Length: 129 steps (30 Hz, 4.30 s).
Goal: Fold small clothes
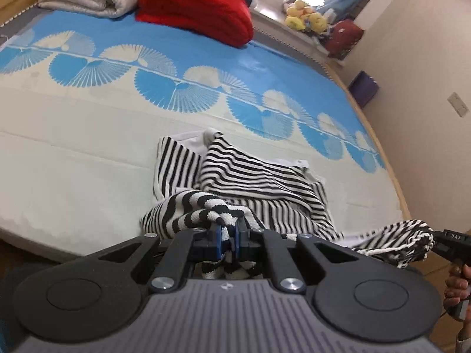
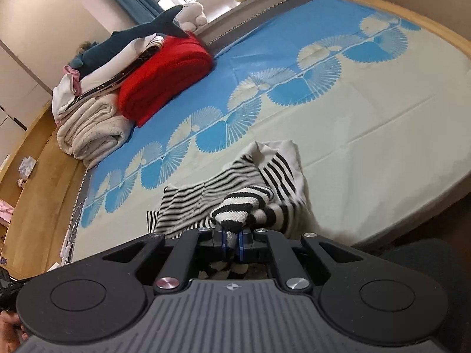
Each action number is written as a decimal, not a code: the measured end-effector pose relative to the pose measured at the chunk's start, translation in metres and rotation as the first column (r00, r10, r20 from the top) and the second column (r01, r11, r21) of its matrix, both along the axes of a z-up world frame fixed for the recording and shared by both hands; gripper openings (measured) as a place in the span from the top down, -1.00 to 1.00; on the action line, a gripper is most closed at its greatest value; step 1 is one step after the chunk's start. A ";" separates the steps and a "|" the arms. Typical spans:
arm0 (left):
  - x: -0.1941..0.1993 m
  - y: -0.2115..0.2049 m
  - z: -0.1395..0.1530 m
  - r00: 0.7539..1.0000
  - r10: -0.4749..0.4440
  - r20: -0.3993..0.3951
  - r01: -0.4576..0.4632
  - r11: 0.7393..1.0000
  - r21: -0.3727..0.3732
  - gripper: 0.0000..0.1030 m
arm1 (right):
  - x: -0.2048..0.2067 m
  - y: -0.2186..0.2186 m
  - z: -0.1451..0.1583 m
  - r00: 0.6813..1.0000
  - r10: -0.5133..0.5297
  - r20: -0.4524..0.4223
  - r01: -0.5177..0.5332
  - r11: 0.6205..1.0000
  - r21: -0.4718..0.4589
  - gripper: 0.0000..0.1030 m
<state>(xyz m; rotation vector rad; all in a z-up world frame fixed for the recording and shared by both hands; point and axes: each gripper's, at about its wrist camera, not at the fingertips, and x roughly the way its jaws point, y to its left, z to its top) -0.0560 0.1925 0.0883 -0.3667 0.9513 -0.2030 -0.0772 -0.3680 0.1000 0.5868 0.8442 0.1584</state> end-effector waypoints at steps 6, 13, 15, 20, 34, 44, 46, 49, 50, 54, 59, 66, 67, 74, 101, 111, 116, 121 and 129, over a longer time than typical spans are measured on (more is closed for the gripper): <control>0.133 0.011 -0.064 0.998 0.026 -0.065 -0.029 0.999 -0.043 0.79 | 0.136 -0.004 -0.065 0.994 -0.030 -0.105 0.032 0.999 0.013 0.87; 0.212 0.040 -0.141 0.967 0.161 -0.196 -0.203 0.955 -0.215 0.32 | 0.232 0.000 -0.142 0.979 -0.135 -0.153 0.130 0.991 -0.041 0.61; 0.205 0.047 -0.136 0.970 0.176 -0.165 -0.217 0.937 -0.275 0.16 | 0.229 0.005 -0.149 0.984 -0.107 -0.139 0.101 0.993 -0.053 0.60; 0.201 0.022 -0.123 0.995 0.055 -0.085 -0.068 0.984 -0.163 -0.05 | 0.224 -0.015 -0.138 0.981 -0.165 -0.099 0.167 0.986 0.002 0.08; 0.182 -0.047 -0.149 0.966 -0.246 -0.078 0.258 0.922 0.290 -0.05 | 0.213 0.048 -0.159 0.958 0.240 -0.154 -0.281 0.890 -0.360 0.05; 0.197 -0.077 -0.160 0.940 -0.340 0.023 0.280 0.807 0.520 -0.20 | 0.232 0.095 -0.175 0.935 0.344 -0.081 -0.271 0.550 -0.790 0.09; 0.202 -0.078 -0.160 0.936 -0.348 0.053 0.269 0.806 0.528 -0.17 | 0.239 0.097 -0.174 0.930 0.362 -0.068 -0.270 0.545 -0.794 0.22; 0.209 -0.075 -0.151 0.931 -0.353 0.092 0.265 0.829 0.491 0.86 | 0.251 0.098 -0.170 0.924 0.381 -0.036 -0.265 0.570 -0.778 0.71; 0.213 -0.073 -0.149 0.932 -0.349 0.097 0.262 0.835 0.485 0.93 | 0.255 0.099 -0.167 0.924 0.383 -0.021 -0.260 0.585 -0.769 0.95; 0.223 -0.052 -0.127 0.948 -0.203 0.247 0.069 0.883 0.464 0.94 | 0.262 0.083 -0.131 0.945 0.245 0.217 -0.044 0.752 -0.658 0.96; 0.244 -0.051 -0.128 0.956 -0.142 0.255 0.006 0.884 0.468 0.94 | 0.276 0.093 -0.127 0.942 0.201 0.271 0.029 0.753 -0.658 0.96; 0.280 -0.051 -0.159 0.989 -0.093 0.114 0.035 0.901 0.432 0.78 | 0.313 0.111 -0.159 0.980 0.152 0.126 -0.010 0.678 -0.735 0.95; 0.286 -0.050 -0.167 0.995 -0.082 0.050 0.054 0.909 0.414 0.77 | 0.319 0.111 -0.170 0.987 0.145 0.075 -0.041 0.666 -0.745 0.94; 0.277 -0.024 -0.165 0.997 -0.047 -0.054 0.059 0.969 0.241 0.07 | 0.319 0.084 -0.183 0.992 0.076 -0.103 -0.120 0.821 -0.557 0.38; 0.155 0.008 -0.195 0.877 -0.310 -0.366 0.379 0.916 0.134 0.08 | 0.171 0.028 -0.193 0.827 0.379 -0.415 -0.485 0.854 -0.187 -0.10; 0.152 0.011 -0.148 0.961 -0.250 -0.120 0.267 0.952 0.152 0.95 | 0.176 -0.007 -0.143 0.964 0.232 -0.127 -0.252 0.952 -0.176 0.88; 0.147 0.026 -0.176 0.923 -0.193 -0.332 0.260 0.951 0.170 0.94 | 0.169 -0.005 -0.174 0.895 0.240 -0.376 -0.381 0.851 -0.361 0.98; 0.142 0.015 -0.185 0.893 -0.208 -0.400 0.309 0.928 0.207 0.93 | 0.164 -0.014 -0.187 0.880 0.230 -0.415 -0.382 0.863 -0.331 1.00; 0.154 0.008 -0.150 0.961 -0.181 -0.211 0.223 0.954 0.198 0.10 | 0.167 -0.024 -0.171 0.942 0.124 -0.311 -0.232 0.912 -0.340 0.74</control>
